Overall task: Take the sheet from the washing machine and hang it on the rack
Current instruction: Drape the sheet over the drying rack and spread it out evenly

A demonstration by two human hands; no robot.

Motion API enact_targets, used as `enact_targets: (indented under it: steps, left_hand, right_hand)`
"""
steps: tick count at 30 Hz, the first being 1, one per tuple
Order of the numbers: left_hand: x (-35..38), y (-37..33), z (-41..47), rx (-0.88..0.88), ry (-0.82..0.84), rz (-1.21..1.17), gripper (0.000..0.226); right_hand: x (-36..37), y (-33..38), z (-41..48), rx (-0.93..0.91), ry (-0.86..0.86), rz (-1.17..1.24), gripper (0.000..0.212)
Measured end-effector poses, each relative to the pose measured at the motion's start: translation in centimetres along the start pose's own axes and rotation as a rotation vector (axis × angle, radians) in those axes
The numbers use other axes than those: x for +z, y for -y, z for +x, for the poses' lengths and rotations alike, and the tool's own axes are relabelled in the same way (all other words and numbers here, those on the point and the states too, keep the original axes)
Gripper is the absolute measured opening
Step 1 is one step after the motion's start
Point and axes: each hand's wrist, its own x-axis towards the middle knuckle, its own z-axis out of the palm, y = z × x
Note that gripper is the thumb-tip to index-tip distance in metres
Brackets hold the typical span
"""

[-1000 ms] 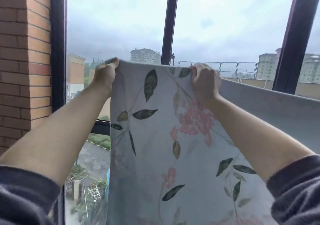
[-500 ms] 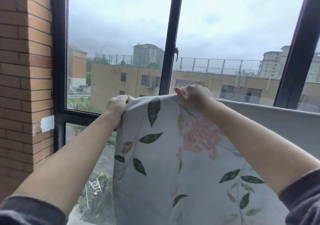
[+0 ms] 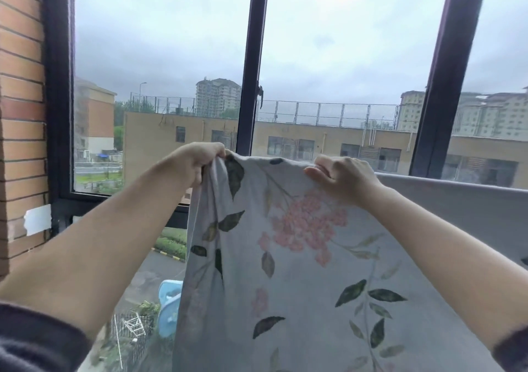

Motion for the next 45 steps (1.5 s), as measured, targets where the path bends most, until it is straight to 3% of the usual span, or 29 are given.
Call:
enact_targets:
  steps: [3, 6, 8, 11, 14, 18, 23, 26, 30, 32, 39, 41, 45]
  left_hand:
    - [1.6, -0.9, -0.4, -0.006, -0.039, -0.035, 0.031]
    - [3.6, -1.4, -0.3, 0.114, -0.069, 0.076, 0.025]
    - [4.2, -1.4, -0.5, 0.166, -0.098, 0.203, 0.053]
    - [4.7, -1.1, -0.1, 0.239, -0.162, 0.187, 0.021]
    - [4.6, -0.4, 0.2, 0.256, -0.193, 0.070, 0.027]
    - [3.3, 1.3, 0.8, 0.250, -0.229, -0.135, 0.028]
    - [1.1, 2.1, 2.5, 0.208, -0.069, -0.331, 0.014]
    - [1.7, 2.2, 2.9, 0.202, 0.017, -0.374, 0.005]
    - [1.2, 3.1, 3.8, 0.169, -0.031, -0.435, 0.010]
    - [0.7, 3.9, 4.0, 0.144, -0.089, -0.419, 0.002]
    - [-0.7, 6.3, 3.2, 0.117, -0.143, -0.068, 0.021]
    - [-1.3, 6.1, 3.3, 0.180, -0.254, -0.061, 0.020]
    - [-5.2, 5.3, 3.4, 0.251, -0.657, -0.220, 0.018]
  right_hand:
    - [-0.9, -3.0, -1.9, 0.061, 0.039, 0.002, 0.052]
    - [-1.8, -4.0, -2.8, 0.064, 0.083, -0.003, 0.047]
    - [-1.8, -3.8, -2.8, 0.052, 0.088, 0.002, 0.040]
    - [-1.6, -3.5, -2.2, 0.086, -0.003, 0.113, 0.034]
    - [-1.5, -2.7, -1.2, 0.089, -0.111, 0.146, 0.026]
    - [-0.7, -0.9, 0.0, 0.092, -0.196, 0.115, 0.033]
    - [0.2, 3.2, 3.1, 0.040, -0.323, 0.183, 0.030]
    - [1.0, 6.6, 4.5, -0.004, -0.308, 0.219, 0.032]
    - [2.2, 9.2, 5.9, -0.018, -0.221, 0.200, 0.036]
    - [2.4, 9.7, 6.1, -0.017, -0.191, 0.185, 0.037]
    - [3.0, 9.3, 5.3, 0.024, -0.188, 0.021, 0.046]
    - [2.9, 9.3, 5.4, 0.031, -0.174, -0.001, 0.048]
    - [3.1, 9.1, 5.6, 0.048, -0.170, -0.034, 0.051]
